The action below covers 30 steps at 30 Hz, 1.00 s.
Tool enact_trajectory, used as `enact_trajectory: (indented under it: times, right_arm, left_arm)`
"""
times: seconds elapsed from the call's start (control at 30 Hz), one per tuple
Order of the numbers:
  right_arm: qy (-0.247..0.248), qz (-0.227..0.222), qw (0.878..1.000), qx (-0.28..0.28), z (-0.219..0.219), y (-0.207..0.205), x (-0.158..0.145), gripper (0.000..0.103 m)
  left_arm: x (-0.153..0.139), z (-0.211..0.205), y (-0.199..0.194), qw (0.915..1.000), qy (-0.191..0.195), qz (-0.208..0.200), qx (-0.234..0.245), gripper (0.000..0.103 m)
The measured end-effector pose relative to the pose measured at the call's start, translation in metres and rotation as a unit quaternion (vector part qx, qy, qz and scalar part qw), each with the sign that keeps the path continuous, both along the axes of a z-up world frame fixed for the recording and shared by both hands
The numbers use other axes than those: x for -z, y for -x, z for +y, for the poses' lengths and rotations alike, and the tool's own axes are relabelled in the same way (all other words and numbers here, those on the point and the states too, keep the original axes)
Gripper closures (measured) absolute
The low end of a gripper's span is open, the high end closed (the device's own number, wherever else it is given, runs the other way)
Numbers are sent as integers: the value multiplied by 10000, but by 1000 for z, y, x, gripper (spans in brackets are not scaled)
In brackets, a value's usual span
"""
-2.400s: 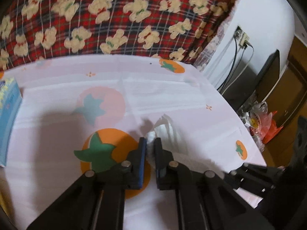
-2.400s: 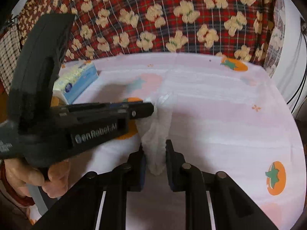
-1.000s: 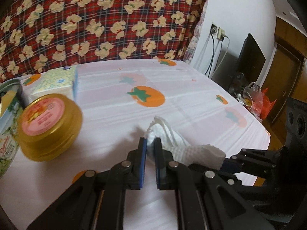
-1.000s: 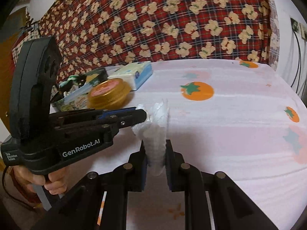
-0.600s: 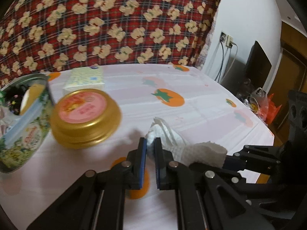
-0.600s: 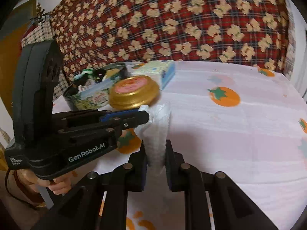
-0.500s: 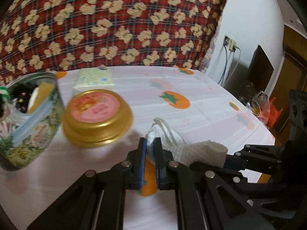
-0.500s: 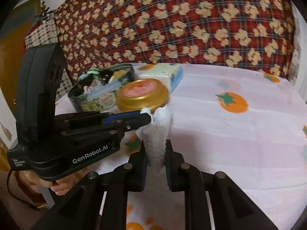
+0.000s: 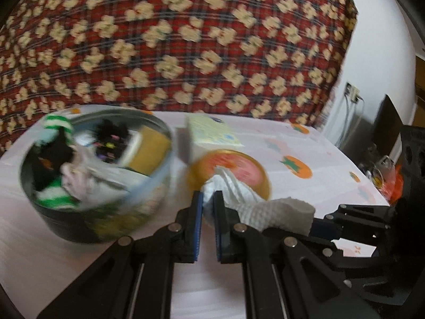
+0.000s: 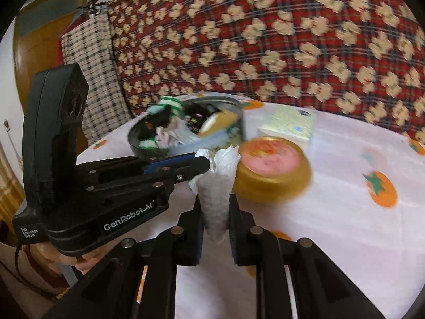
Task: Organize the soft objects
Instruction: 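Carry the white paper towel over the metal tin with both grippers, then lower the paper towel into the tin and open both grippers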
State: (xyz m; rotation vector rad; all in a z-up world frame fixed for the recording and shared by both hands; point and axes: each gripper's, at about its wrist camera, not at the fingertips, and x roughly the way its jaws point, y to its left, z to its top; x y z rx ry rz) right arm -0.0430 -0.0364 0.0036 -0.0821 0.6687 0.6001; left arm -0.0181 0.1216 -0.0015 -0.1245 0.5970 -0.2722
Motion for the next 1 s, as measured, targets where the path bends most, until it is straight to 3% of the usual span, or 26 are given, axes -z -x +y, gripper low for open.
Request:
enact_trajectory:
  times: [0.3, 0.53, 0.73, 1.0]
  right_arm:
    - [-128, -309, 9978, -563, 72, -26, -23, 85]
    - [-315, -688, 9958, -517, 115, -67, -46, 85]
    - [-616, -591, 9961, -217, 134, -120, -39, 85]
    - [-861, -237, 9960, -8, 149, -163, -4, 85]
  left_arm:
    - [-33, 61, -21, 9967, -240, -471, -610, 98]
    - [-53, 97, -68, 9935, -315, -661, -871, 98]
    - [-34, 116, -111, 9902, -489, -473, -1219, 92]
    - [-11, 126, -126, 9861, -546, -366, -1527, 90]
